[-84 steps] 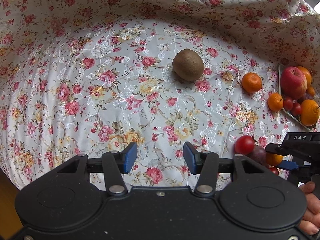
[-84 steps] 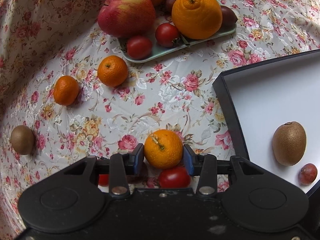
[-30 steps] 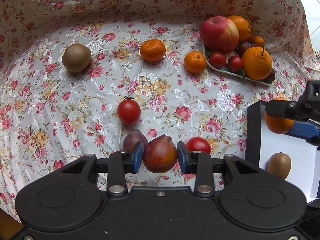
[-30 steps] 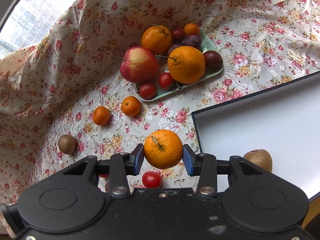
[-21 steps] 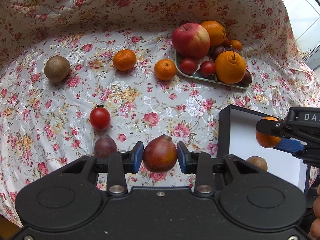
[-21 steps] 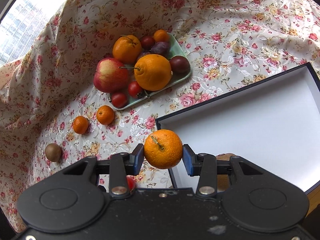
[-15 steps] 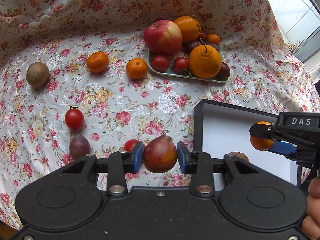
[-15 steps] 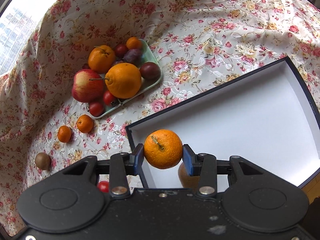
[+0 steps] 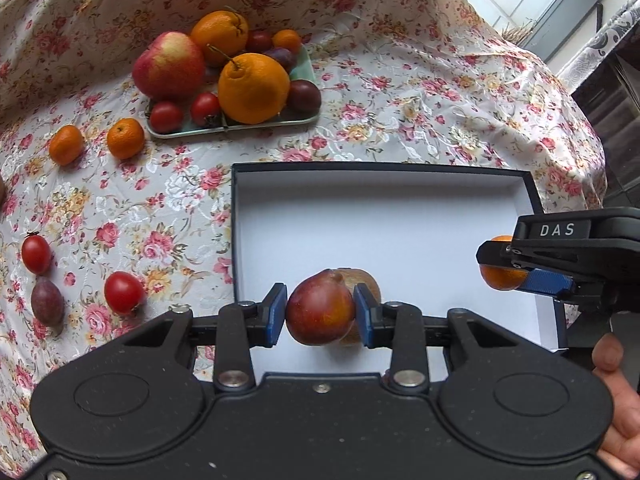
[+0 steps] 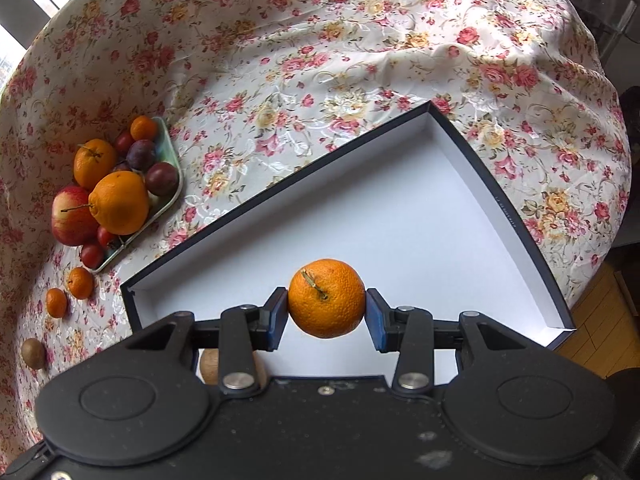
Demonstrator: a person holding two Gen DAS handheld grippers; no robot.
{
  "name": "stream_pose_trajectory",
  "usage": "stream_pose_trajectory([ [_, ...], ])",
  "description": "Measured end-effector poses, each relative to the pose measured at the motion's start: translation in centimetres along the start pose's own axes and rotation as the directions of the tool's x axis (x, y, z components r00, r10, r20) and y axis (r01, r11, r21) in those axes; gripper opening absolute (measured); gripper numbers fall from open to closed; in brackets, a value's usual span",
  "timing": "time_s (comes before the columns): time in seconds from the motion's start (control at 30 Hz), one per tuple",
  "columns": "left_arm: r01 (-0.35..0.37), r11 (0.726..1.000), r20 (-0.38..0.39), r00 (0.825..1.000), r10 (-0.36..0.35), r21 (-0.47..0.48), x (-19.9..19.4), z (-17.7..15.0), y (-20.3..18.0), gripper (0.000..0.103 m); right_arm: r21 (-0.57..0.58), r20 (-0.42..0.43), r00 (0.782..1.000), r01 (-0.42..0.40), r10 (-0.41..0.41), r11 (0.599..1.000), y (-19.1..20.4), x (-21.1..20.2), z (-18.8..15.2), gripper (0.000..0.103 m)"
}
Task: Organize fruits
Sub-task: 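Carry both fruits to the box, opening the left tool to drop the plum while the right holds the mandarin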
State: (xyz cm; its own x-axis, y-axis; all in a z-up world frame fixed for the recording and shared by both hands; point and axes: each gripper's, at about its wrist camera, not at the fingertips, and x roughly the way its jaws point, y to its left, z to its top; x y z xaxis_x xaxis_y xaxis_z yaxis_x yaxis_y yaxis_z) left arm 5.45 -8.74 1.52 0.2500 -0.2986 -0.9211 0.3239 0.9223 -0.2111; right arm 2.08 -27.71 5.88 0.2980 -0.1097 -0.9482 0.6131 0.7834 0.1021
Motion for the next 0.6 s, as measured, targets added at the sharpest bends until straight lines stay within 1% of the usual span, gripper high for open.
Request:
stream_pose_trajectory([
  [0.13, 0.030, 0.999, 0.001, 1.000, -0.030, 0.027, 0.5, 0.2, -2.1, 0.045, 0.046, -0.002, 1.000, 0.018, -0.018, 0.999, -2.7, 0.0, 0.4, 0.043],
  [0.23, 0.035, 0.999, 0.010, 0.999, -0.035, 0.036, 1.0, 0.7, -3.2, 0.045, 0.066, -0.002, 1.000, 0.028, -0.028, 0.997, -4.2, 0.0, 0.6, 0.043],
  [0.37, 0.023, 0.999, 0.011, 1.000, -0.023, 0.028, 2.1, 1.5, -4.3, 0.045, 0.055, 0.001, 0.999, 0.047, -0.047, 0.997, -5.3, -0.1, 0.5, 0.043],
  [0.5, 0.040, 0.999, -0.001, 0.999, -0.040, 0.008, 3.1, 2.2, -5.1, 0.045, 0.044, 0.004, 0.998, 0.069, -0.069, 0.997, -6.5, -0.3, 0.4, 0.043],
  [0.6, 0.040, 0.999, 0.005, 0.999, -0.040, 0.014, 3.6, 2.6, -6.1, 0.045, 0.029, -0.003, 0.998, 0.070, -0.070, 0.997, -6.9, -0.2, 0.2, 0.043],
])
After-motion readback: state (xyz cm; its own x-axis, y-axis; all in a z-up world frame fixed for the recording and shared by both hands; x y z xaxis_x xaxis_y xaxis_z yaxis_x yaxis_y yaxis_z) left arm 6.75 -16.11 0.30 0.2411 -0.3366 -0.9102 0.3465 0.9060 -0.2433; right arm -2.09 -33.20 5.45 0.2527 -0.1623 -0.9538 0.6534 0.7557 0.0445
